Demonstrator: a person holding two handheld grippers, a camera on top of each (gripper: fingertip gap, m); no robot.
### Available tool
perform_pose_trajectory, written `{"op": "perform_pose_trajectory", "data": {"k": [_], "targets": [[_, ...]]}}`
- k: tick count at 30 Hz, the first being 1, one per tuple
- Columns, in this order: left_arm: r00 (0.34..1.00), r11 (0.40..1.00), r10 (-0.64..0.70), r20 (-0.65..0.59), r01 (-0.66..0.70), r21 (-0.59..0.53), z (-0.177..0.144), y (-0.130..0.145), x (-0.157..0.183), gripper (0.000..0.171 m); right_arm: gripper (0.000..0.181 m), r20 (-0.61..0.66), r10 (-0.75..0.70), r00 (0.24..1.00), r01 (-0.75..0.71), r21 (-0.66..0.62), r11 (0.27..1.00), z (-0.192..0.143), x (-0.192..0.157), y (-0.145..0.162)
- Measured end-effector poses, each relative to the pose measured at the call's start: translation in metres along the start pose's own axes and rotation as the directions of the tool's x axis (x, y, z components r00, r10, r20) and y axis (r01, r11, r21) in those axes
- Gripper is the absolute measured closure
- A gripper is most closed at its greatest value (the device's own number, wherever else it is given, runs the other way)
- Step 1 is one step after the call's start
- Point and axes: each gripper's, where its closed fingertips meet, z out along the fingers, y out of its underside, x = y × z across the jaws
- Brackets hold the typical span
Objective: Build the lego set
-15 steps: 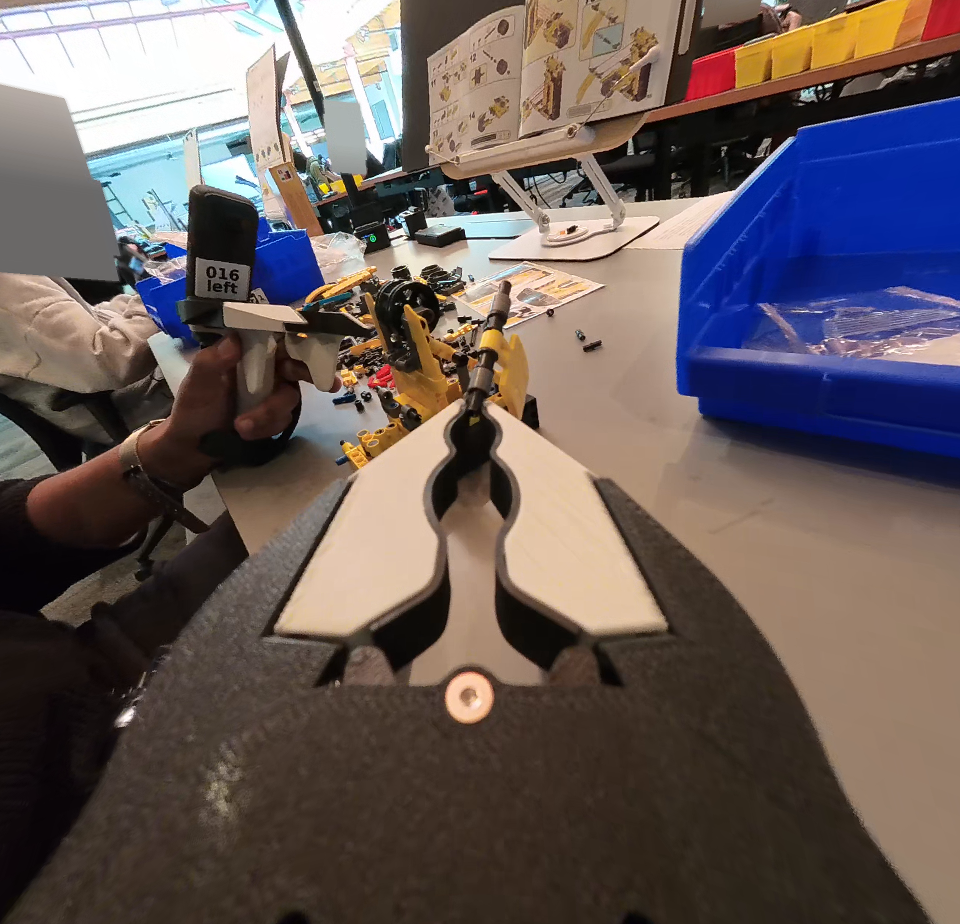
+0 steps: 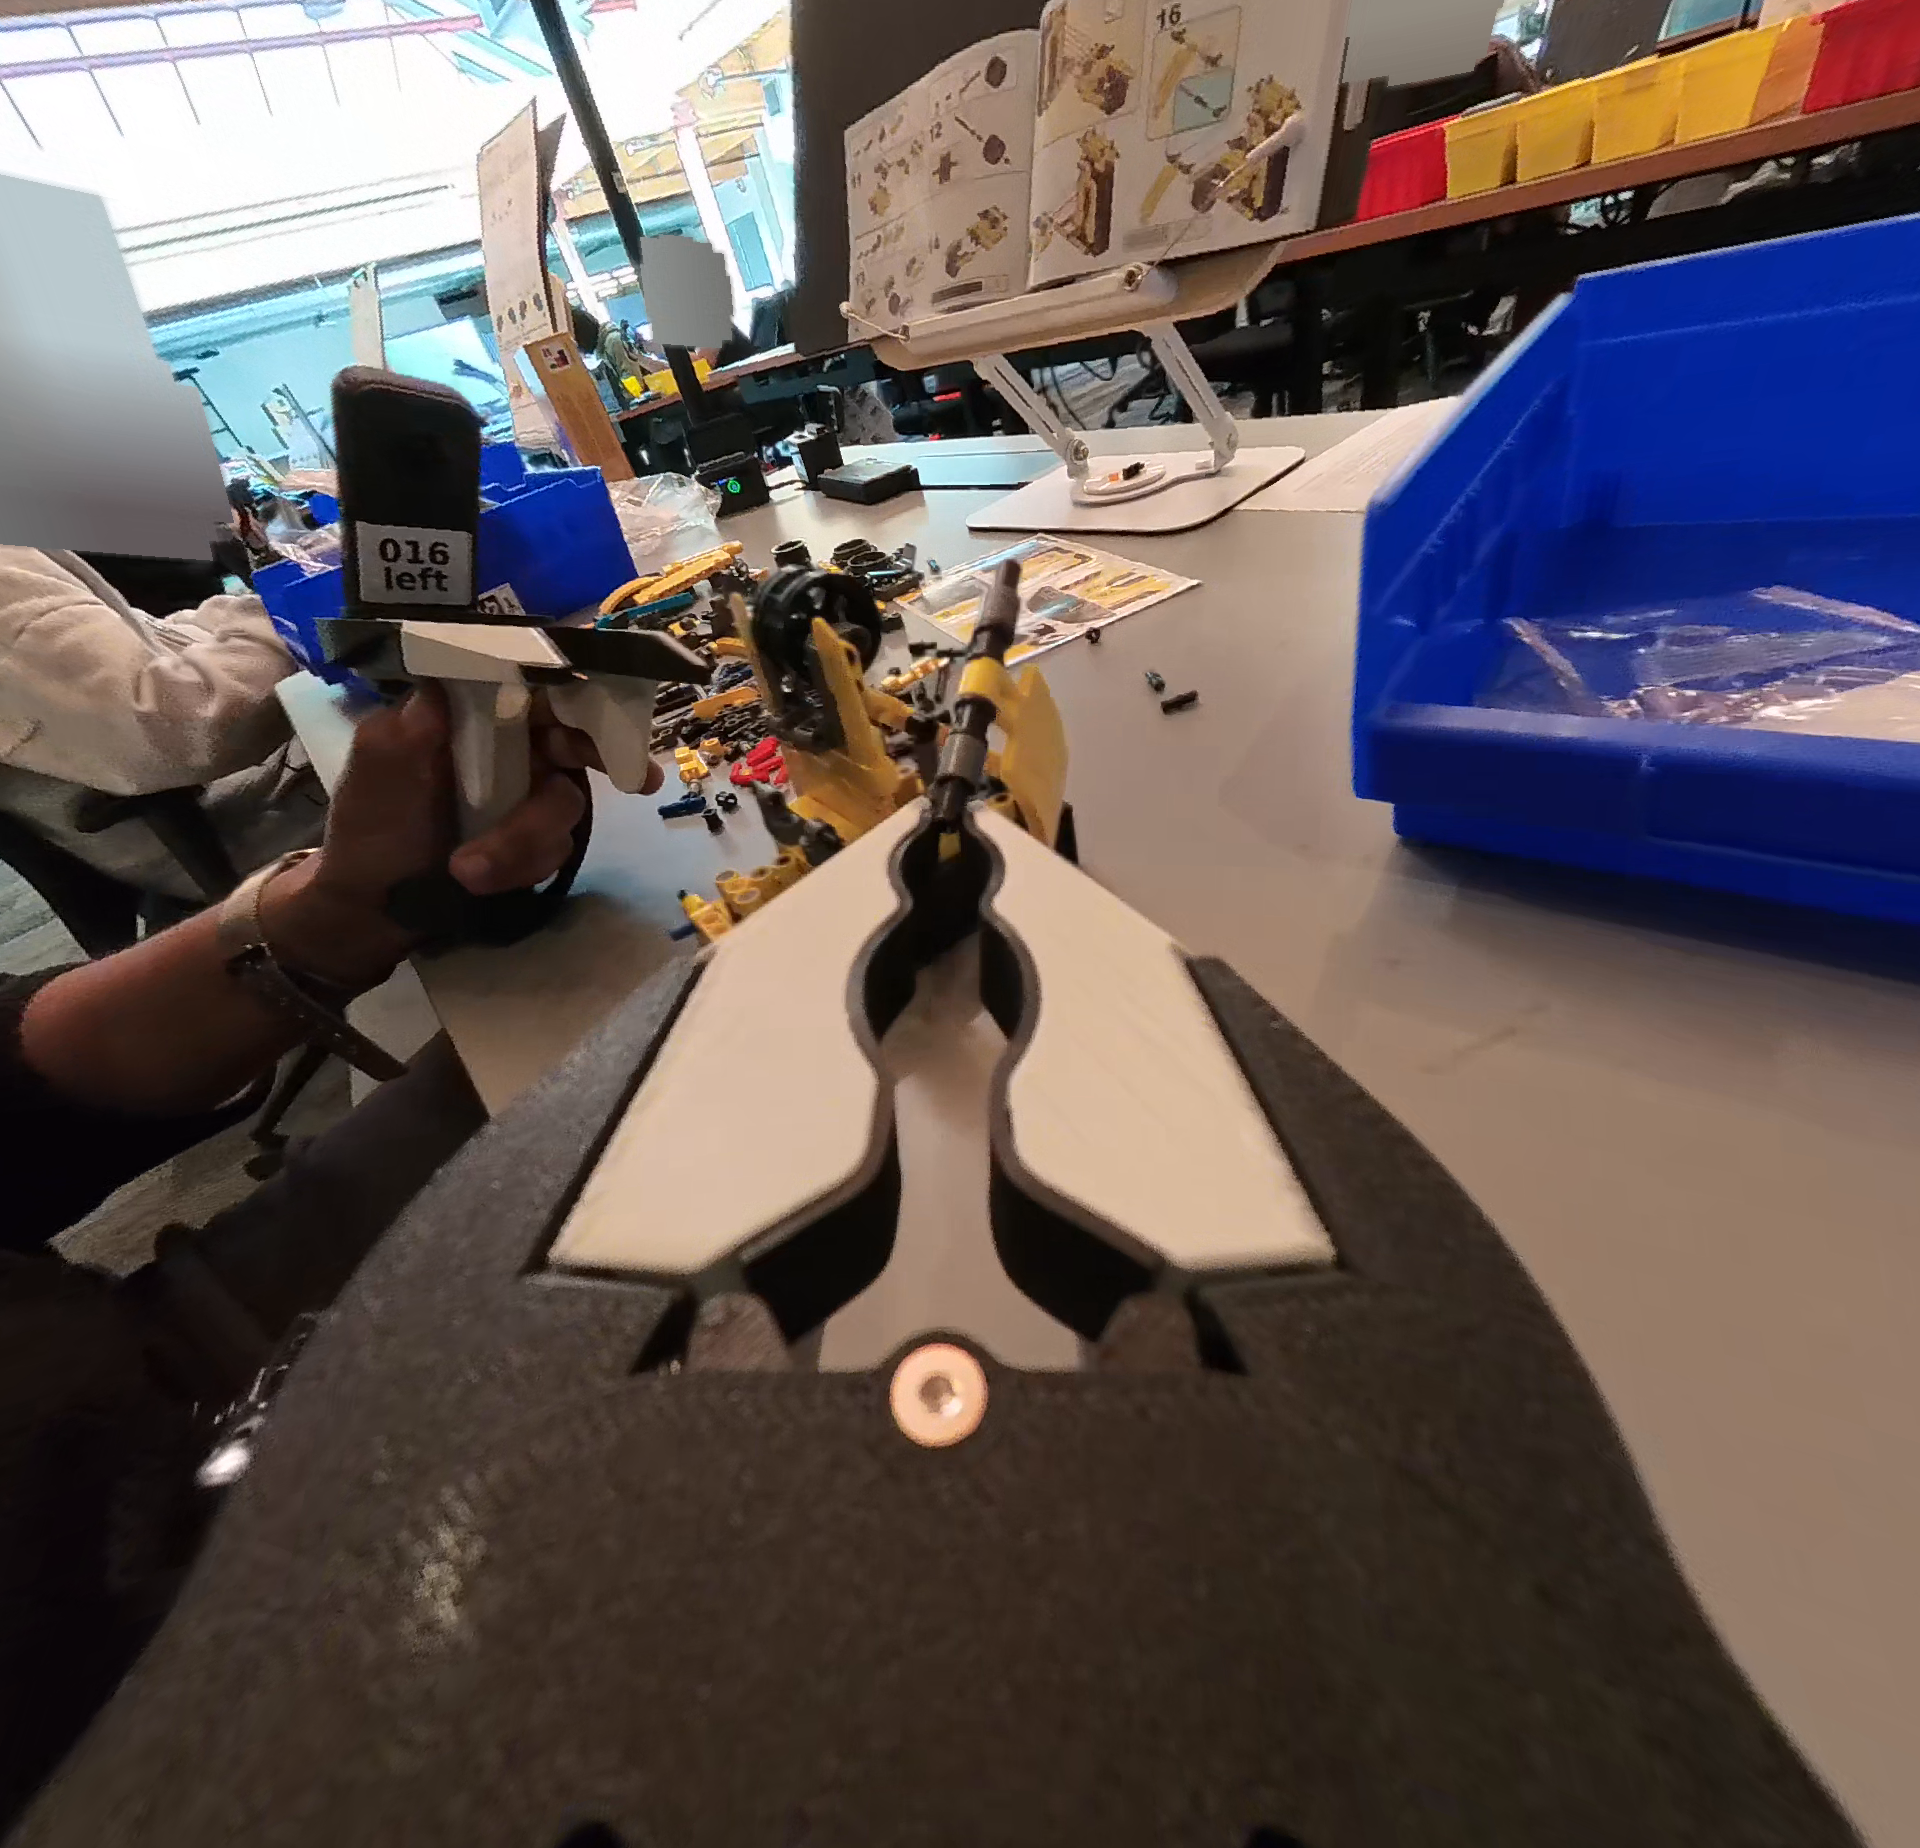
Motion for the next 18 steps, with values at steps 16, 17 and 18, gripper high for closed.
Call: {"op": "perform_pose_trajectory", "data": {"k": [16, 17, 18], "targets": [[0.866, 0.993, 0.007, -0.501, -0.067, -0.101, -0.001, 0.025, 0.09, 0.133, 0.179, 0.145, -0.131, 0.981, 0.118, 0.098, 0.988, -0.001, -0.072, -0.038], [0.818, 0.989, 0.019, -0.575, -0.1, -0.109, -0.006, 0.03, 0.106, 0.133, 0.179, 0.161, -0.153, 0.975, 0.139, 0.097, 0.986, 0.001, -0.079, -0.037], [0.797, 0.984, 0.025, -0.603, -0.126, -0.126, -0.007, 0.037, 0.113, 0.133, 0.179, 0.16, -0.18, 0.97, 0.169, 0.083, 0.982, 0.005, -0.084, -0.034]]}}
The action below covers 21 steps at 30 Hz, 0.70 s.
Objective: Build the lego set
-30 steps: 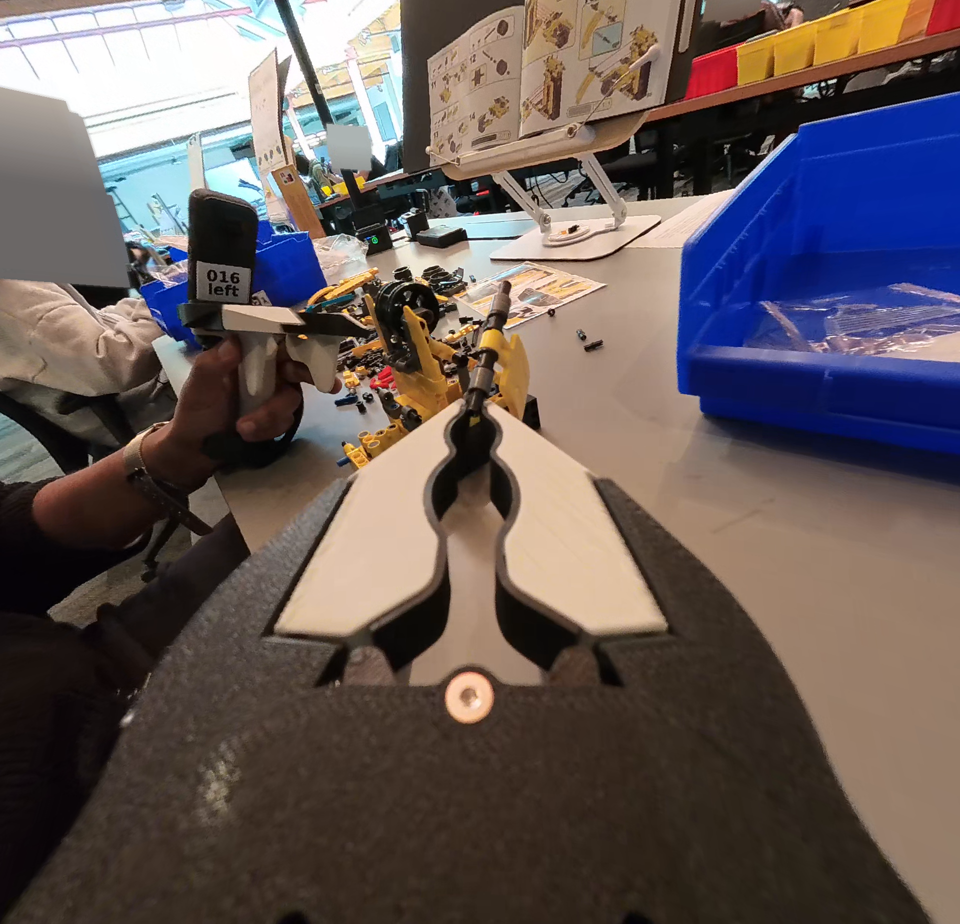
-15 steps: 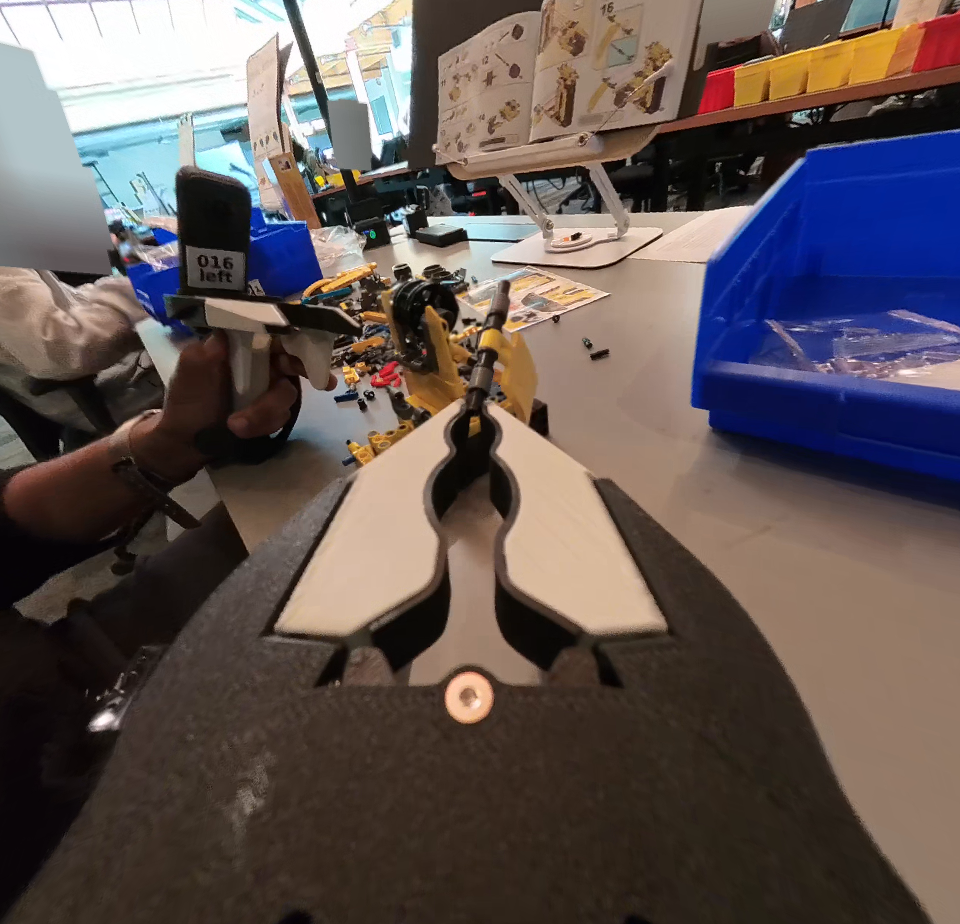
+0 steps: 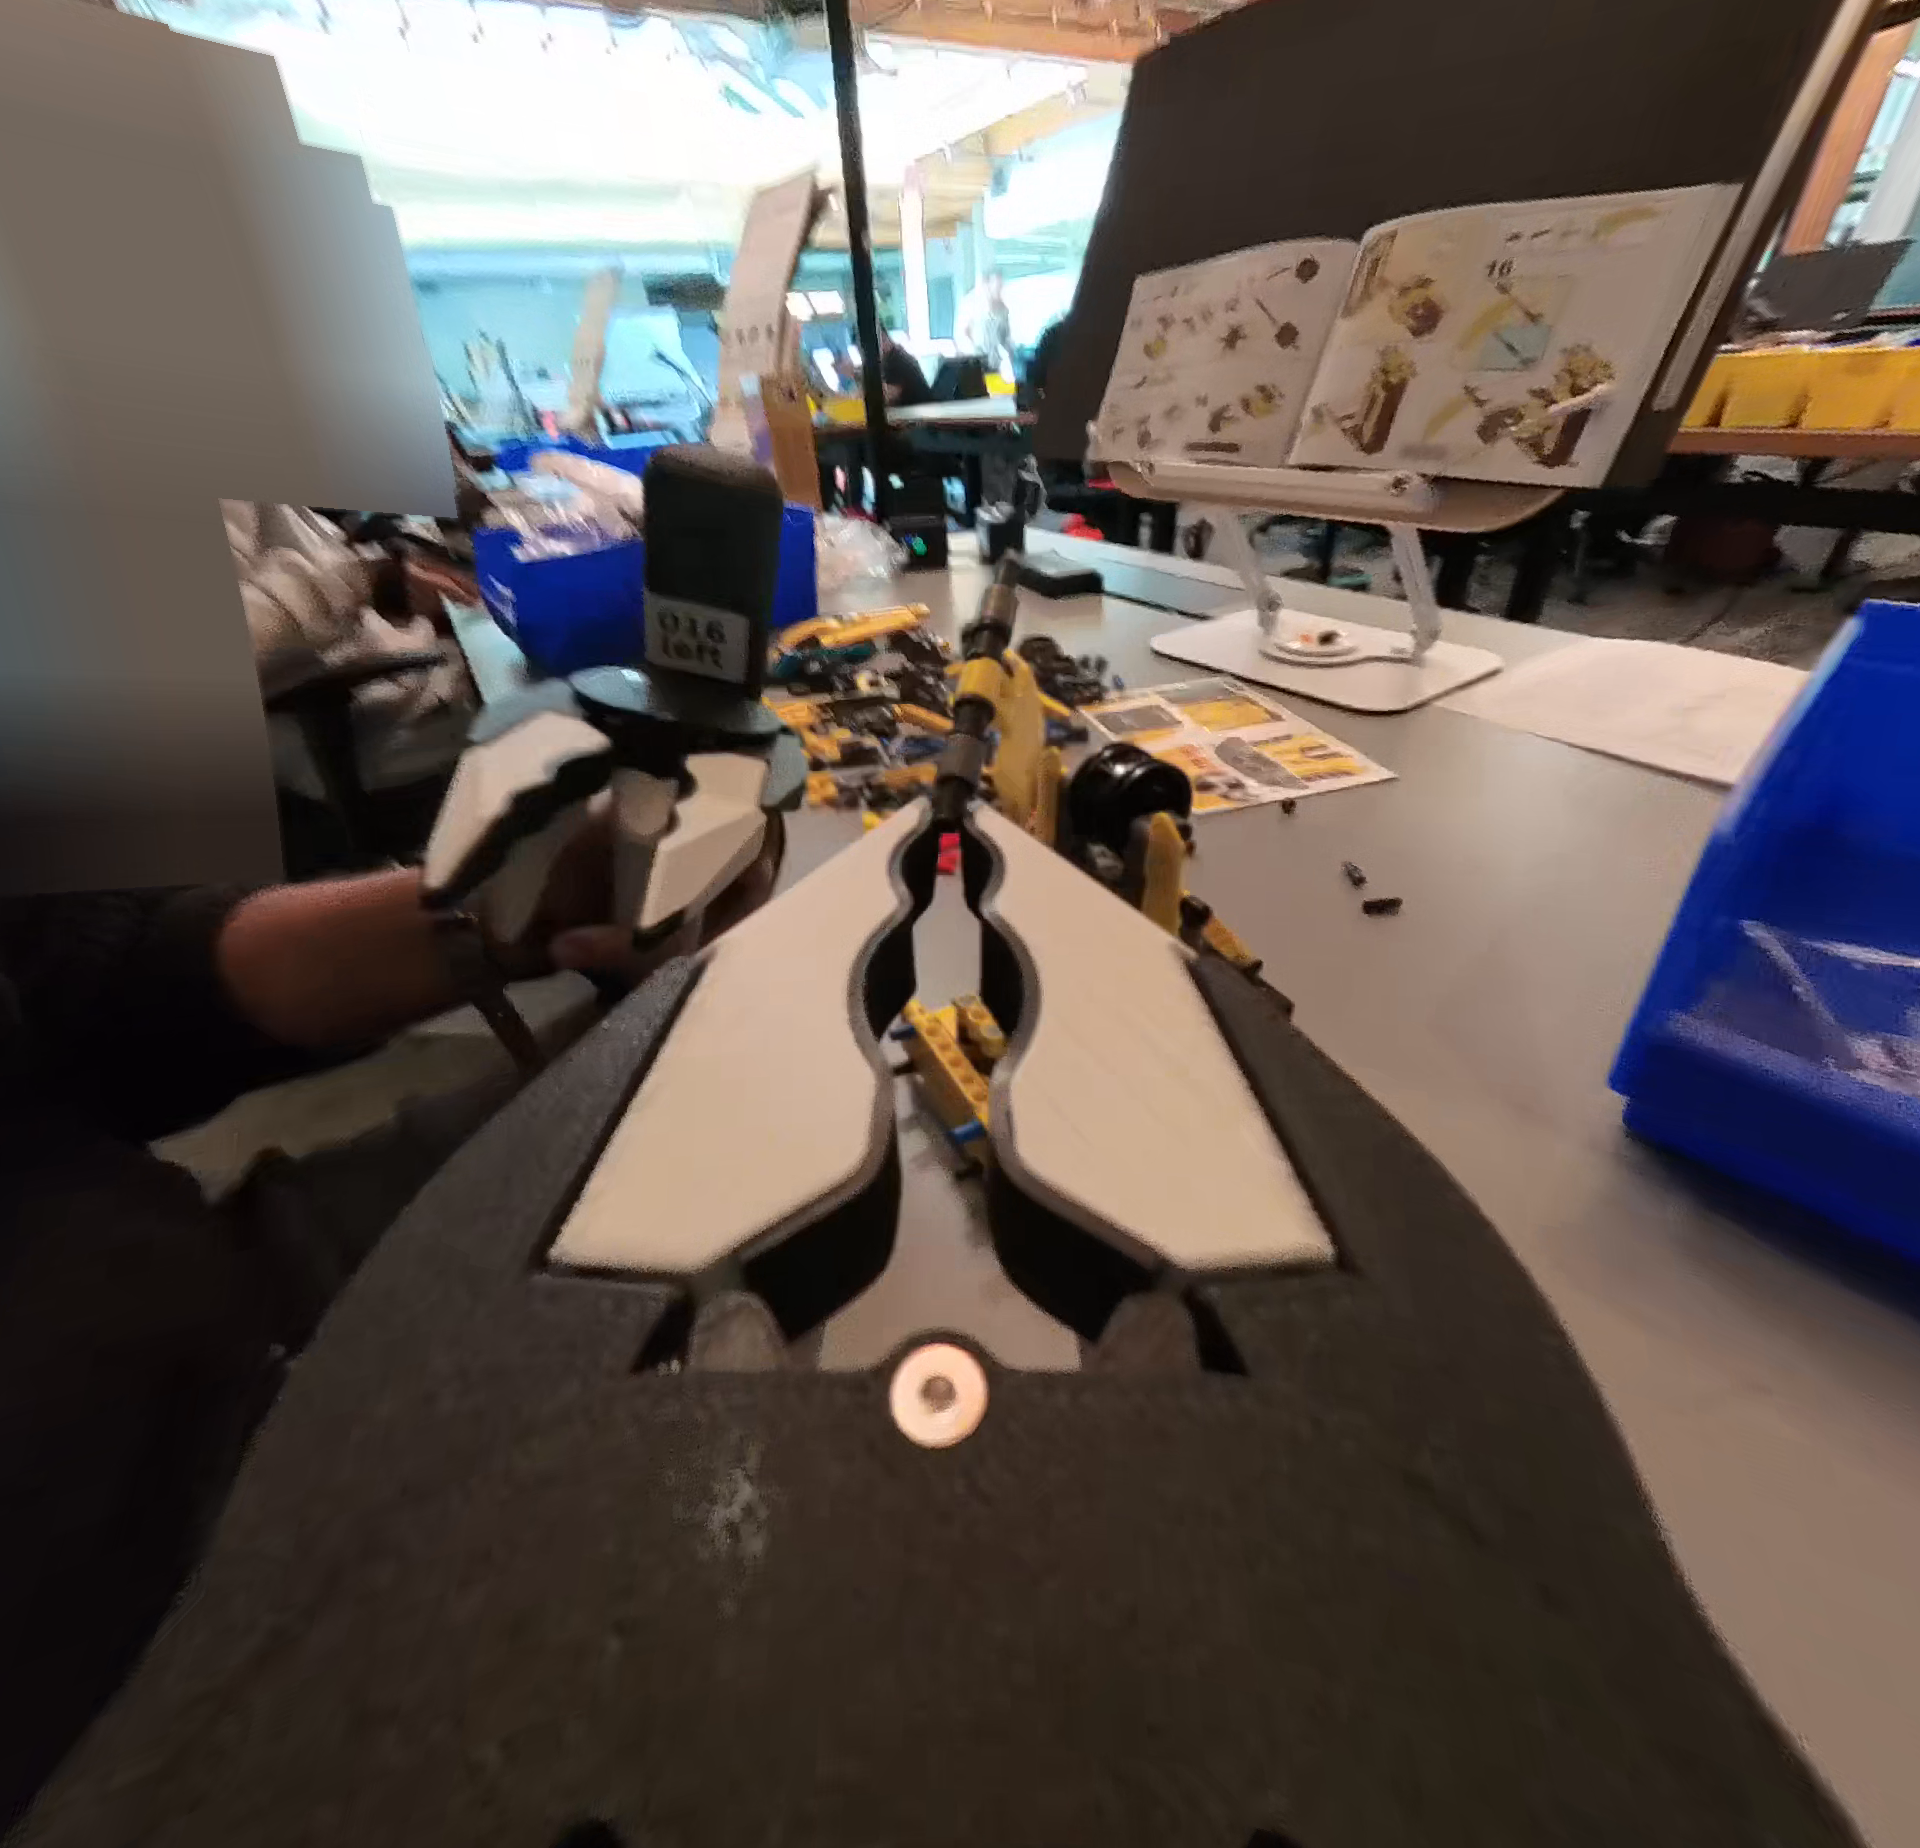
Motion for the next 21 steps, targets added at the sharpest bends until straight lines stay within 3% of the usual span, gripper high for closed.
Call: {"op": "perform_pose_trajectory", "data": {"k": [2, 4, 10, 15, 17, 21], "targets": [[0.999, 0.999, -0.036, 0.002, 0.036, -0.022, 0.005, 0.004, -0.002, 0.133, 0.179, -0.039, -0.066, 0.997, 0.063, -0.07, 0.996, 0.009, 0.0, 0.012], [0.996, 0.995, -0.089, -0.002, 0.089, 0.033, 0.0, -0.003, -0.007, 0.133, 0.179, -0.047, -0.121, 0.992, 0.114, -0.136, 0.984, 0.016, -0.004, 0.024], [0.954, 0.934, -0.296, -0.058, 0.301, 0.193, -0.02, -0.023, -0.023, 0.132, 0.179, 0.056, -0.227, 0.972, 0.233, -0.169, 0.958, 0.027, -0.032, 0.033], [0.945, 0.933, -0.321, -0.068, 0.328, 0.151, -0.018, -0.017, -0.023, 0.13, 0.179, 0.091, -0.454, 0.886, 0.462, -0.237, 0.854, 0.029, -0.045, 0.048], [0.936, 0.93, -0.345, -0.071, 0.351, 0.112, -0.013, -0.01, -0.024, 0.131, 0.178, 0.106, -0.509, 0.855, 0.518, -0.249, 0.818, 0.029, -0.049, 0.052], [0.936, 0.926, -0.35, -0.033, 0.351, 0.139, -0.016, -0.012, -0.032, 0.129, 0.178, 0.152, -0.583, 0.798, 0.6, -0.289, 0.746, 0.026, -0.052, 0.062]]}}
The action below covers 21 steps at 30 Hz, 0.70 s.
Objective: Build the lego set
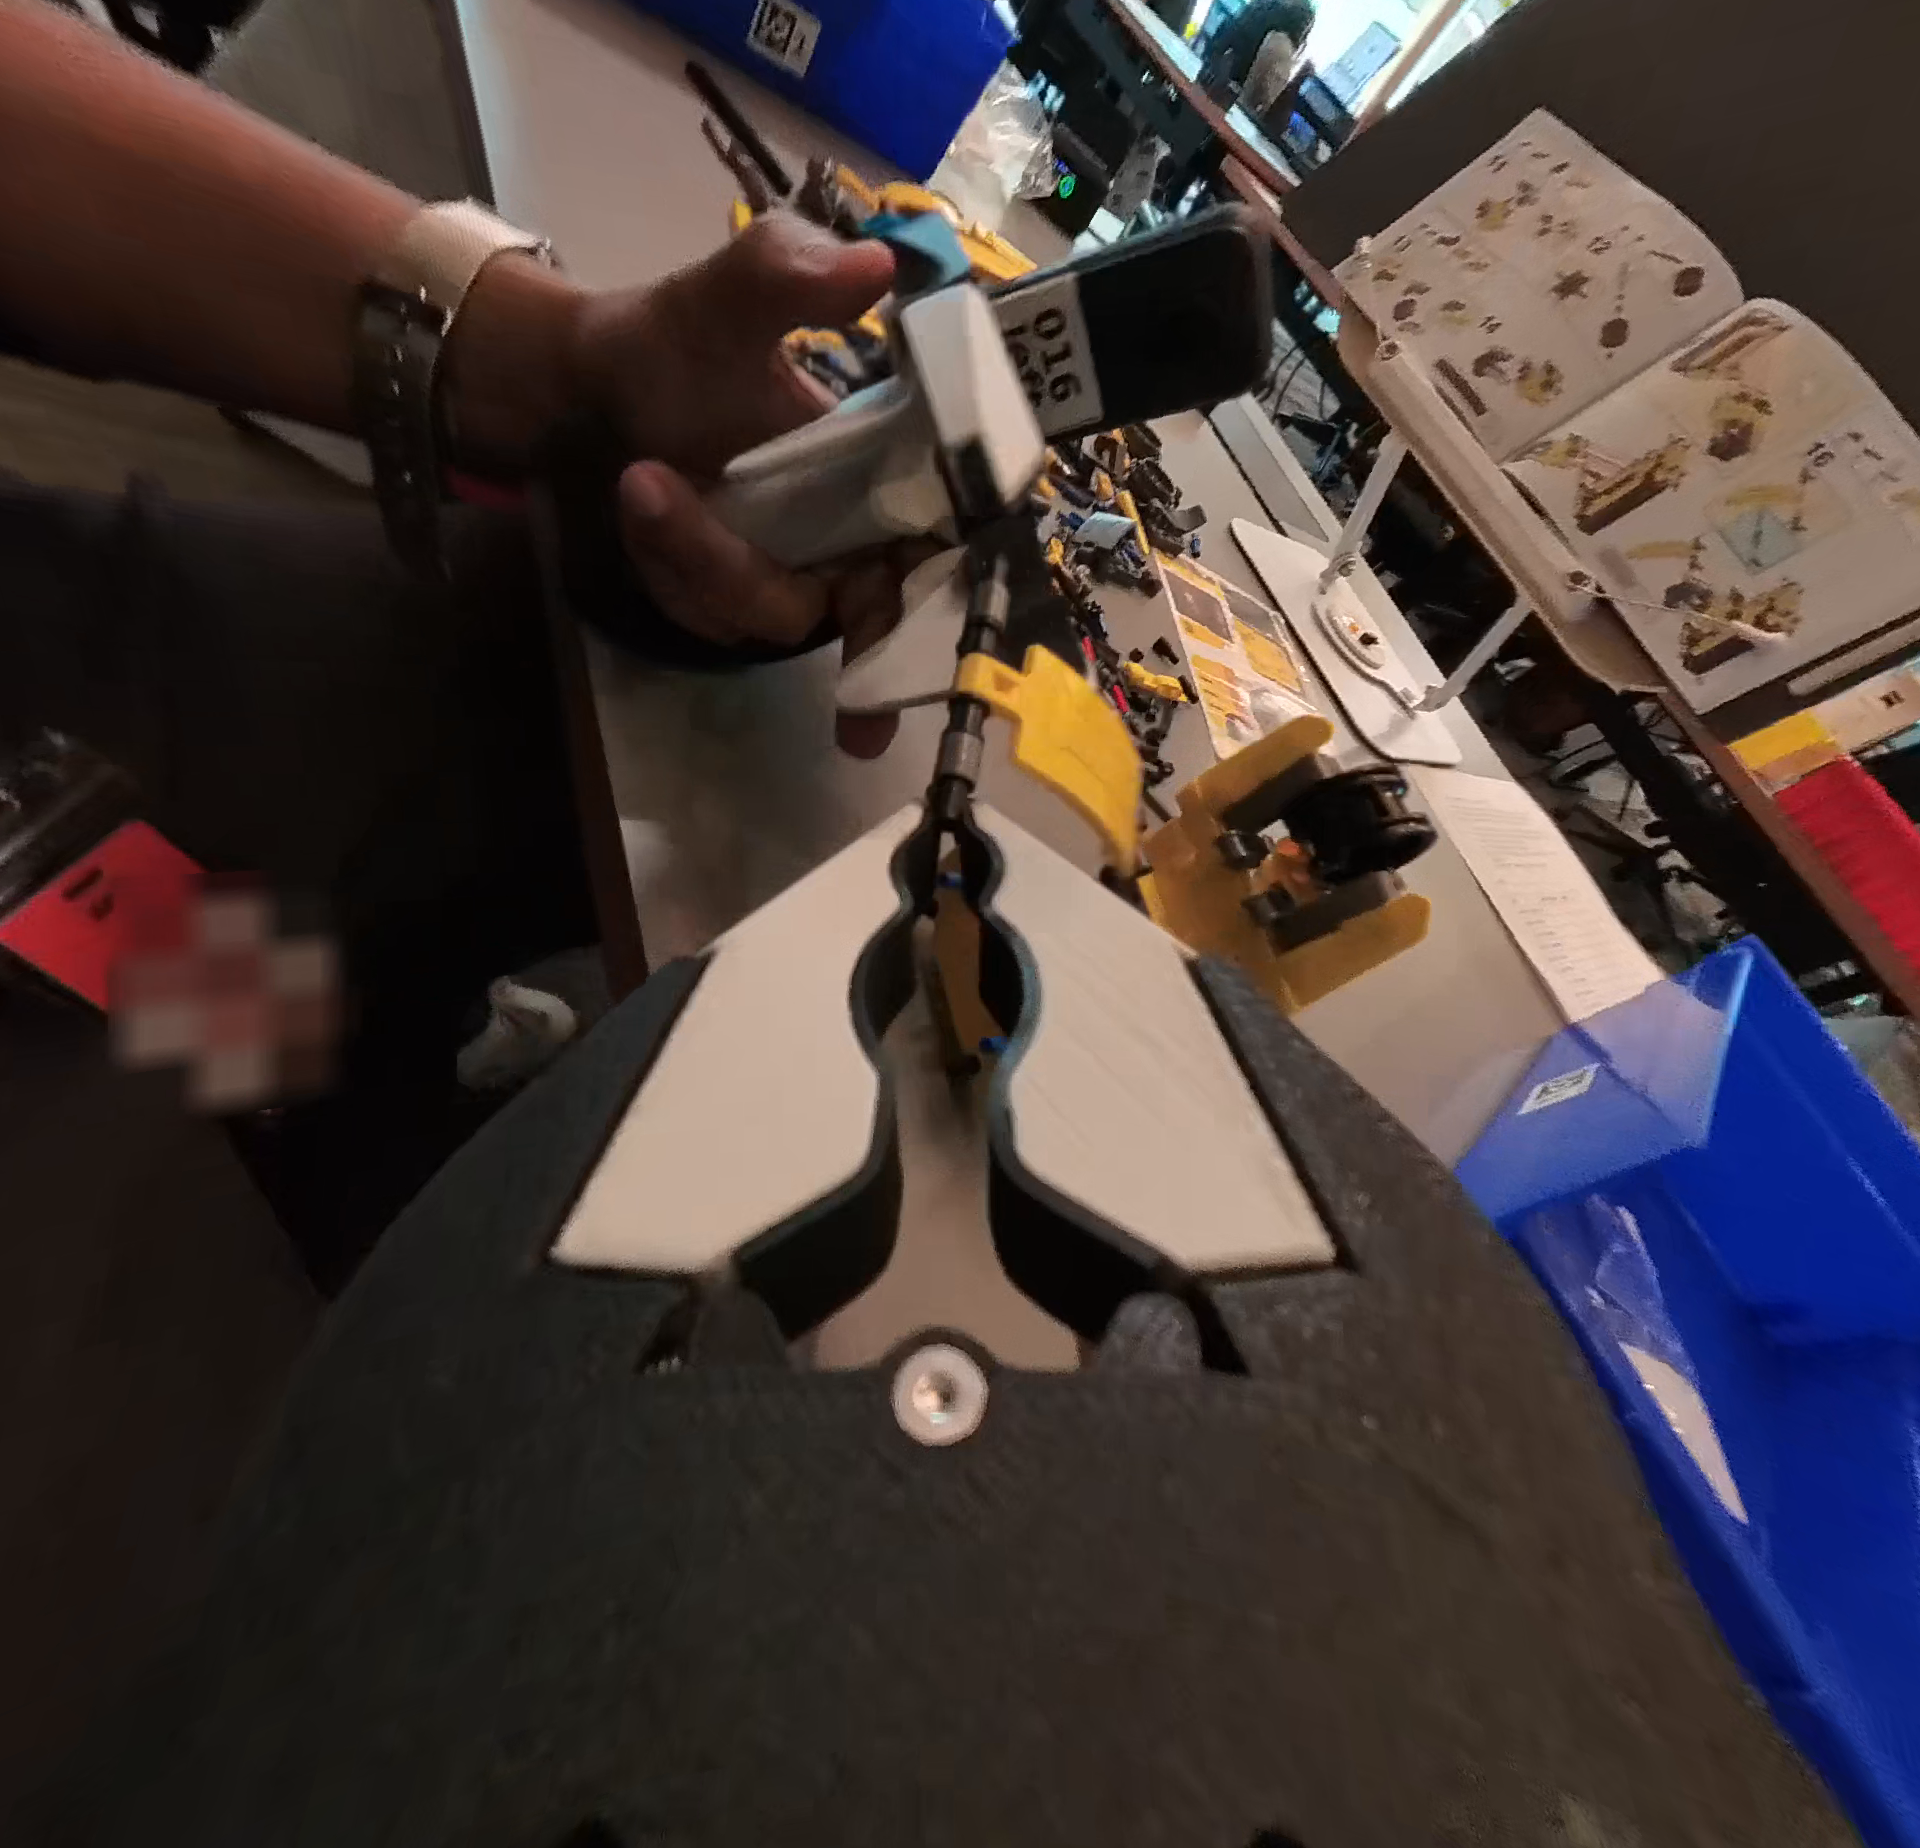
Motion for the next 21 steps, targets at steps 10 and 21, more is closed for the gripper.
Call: {"op": "perform_pose_trajectory", "data": {"k": [10, 21], "targets": [[0.999, 1.0, -0.02, 0.05, 0.019, 0.022, -0.003, -0.003, -0.01, 0.129, 0.178, -0.054, -0.081, 0.995, 0.074, -0.119, 0.99, 0.003, 0.006, 0.019], [0.987, 0.999, 0.045, 0.157, -0.045, -0.001, 0.0, 0.0, -0.019, 0.17, 0.178, 0.034, 0.092, 0.995, -0.089, -0.081, 0.993, 0.011, -0.002, 0.019]]}}
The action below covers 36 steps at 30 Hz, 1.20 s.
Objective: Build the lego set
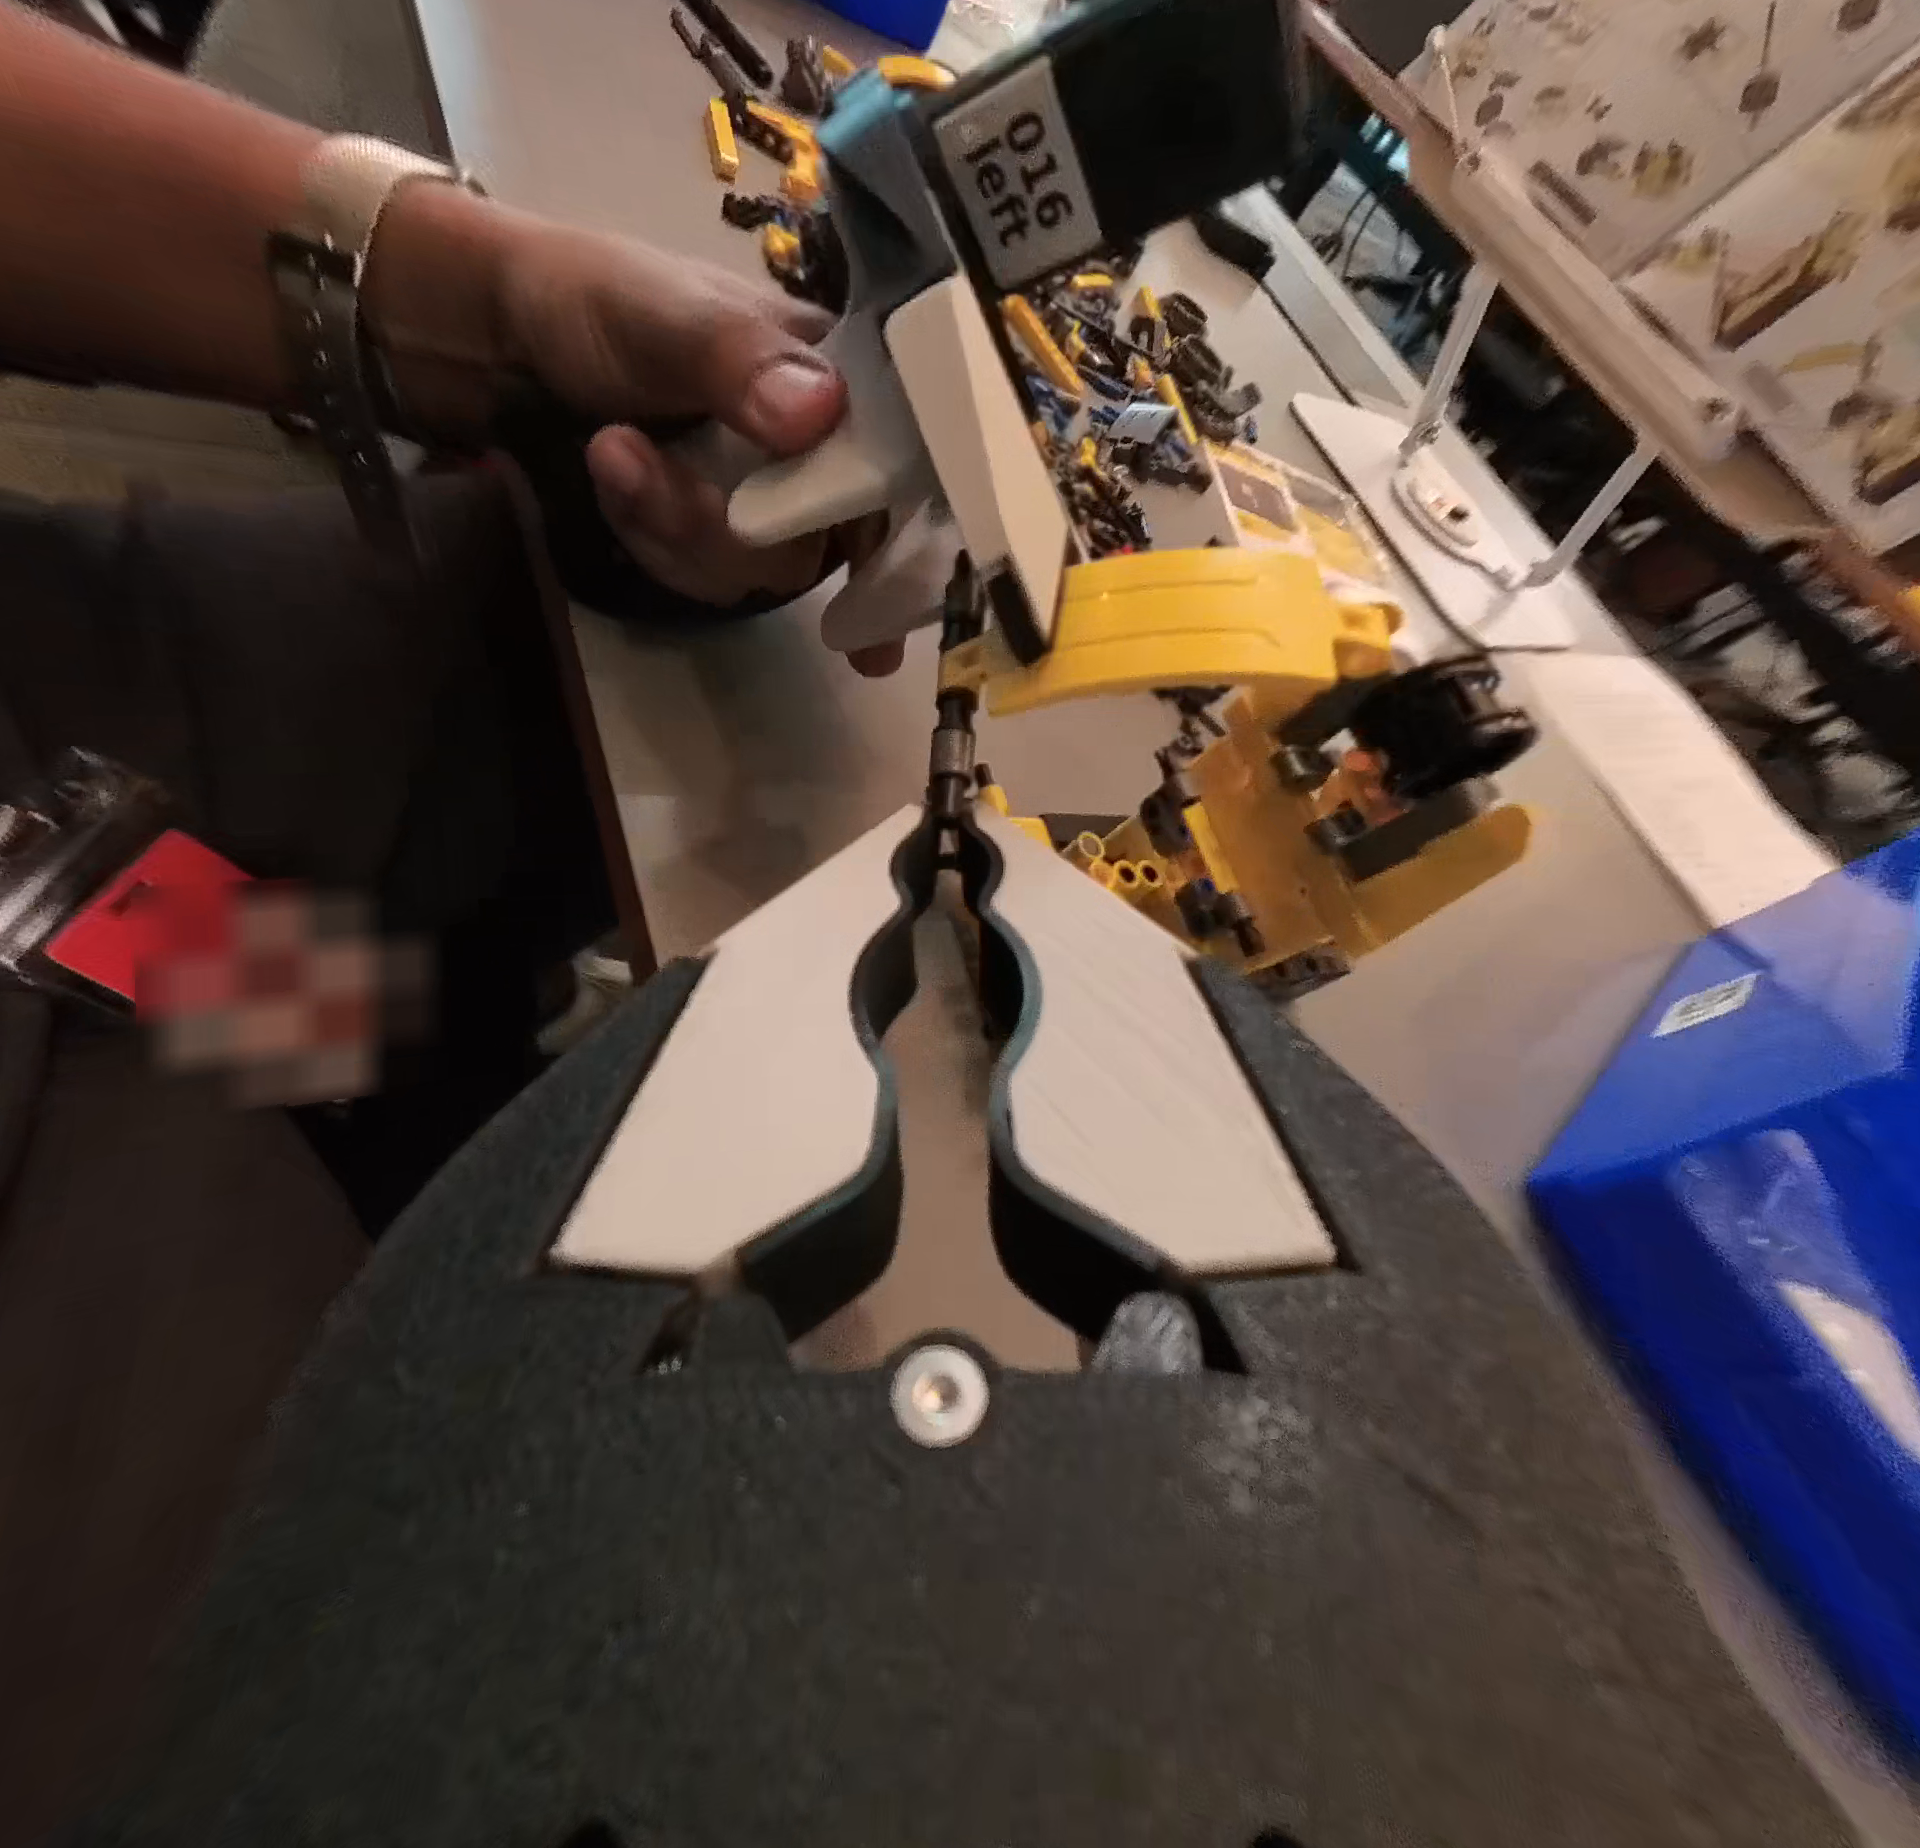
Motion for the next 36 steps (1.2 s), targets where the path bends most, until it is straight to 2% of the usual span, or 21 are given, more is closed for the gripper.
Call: {"op": "perform_pose_trajectory", "data": {"k": [3, 6, 8, 13, 16, 25, 32, 34, 36], "targets": [[0.999, 1.0, 0.023, 0.043, -0.024, 0.018, -0.002, -0.003, -0.004, 0.17, 0.178, 0.058, 0.138, 0.989, -0.139, 0.015, 0.99, 0.001, 0.001, 0.001], [0.993, 0.997, 0.055, 0.107, -0.061, 0.053, -0.006, -0.008, -0.009, 0.17, 0.156, 0.093, 0.224, 0.97, -0.229, 0.049, 0.972, -0.001, 0.005, -0.003], [0.988, 0.994, 0.063, 0.138, -0.075, 0.081, -0.011, -0.013, -0.013, 0.171, 0.156, 0.099, 0.254, 0.962, -0.263, 0.088, 0.961, -0.006, 0.009, -0.008], [0.991, 0.991, 0.022, 0.131, -0.039, 0.13, -0.016, -0.019, -0.015, 0.171, 0.156, 0.023, 0.201, 0.979, -0.202, 0.154, 0.967, -0.011, 0.02, -0.017], [0.991, 0.993, 0.025, 0.131, -0.04, 0.113, -0.014, -0.016, -0.015, 0.171, 0.156, -0.019, 0.166, 0.986, -0.16, 0.166, 0.973, -0.009, 0.021, -0.021], [0.986, 0.996, 0.053, 0.156, -0.064, 0.066, -0.004, -0.009, -0.015, 0.171, 0.172, 0.022, 0.254, 0.967, -0.255, 0.148, 0.956, 0.004, 0.017, -0.014], [0.989, 0.997, 0.039, 0.145, -0.049, 0.065, -0.005, -0.01, -0.015, 0.169, 0.174, 0.098, 0.328, 0.94, -0.34, 0.163, 0.926, 0.004, 0.015, -0.016], [0.987, 0.998, 0.042, 0.152, -0.048, 0.033, -0.007, -0.008, -0.016, 0.164, 0.175, 0.095, 0.328, 0.94, -0.34, 0.162, 0.926, 0.002, 0.019, -0.012], [0.98, 0.998, 0.062, 0.187, -0.062, -0.005, -0.01, -0.006, -0.02, 0.148, 0.175, 0.099, 0.32, 0.942, -0.331, 0.144, 0.932, 0.001, 0.023, -0.007]]}}
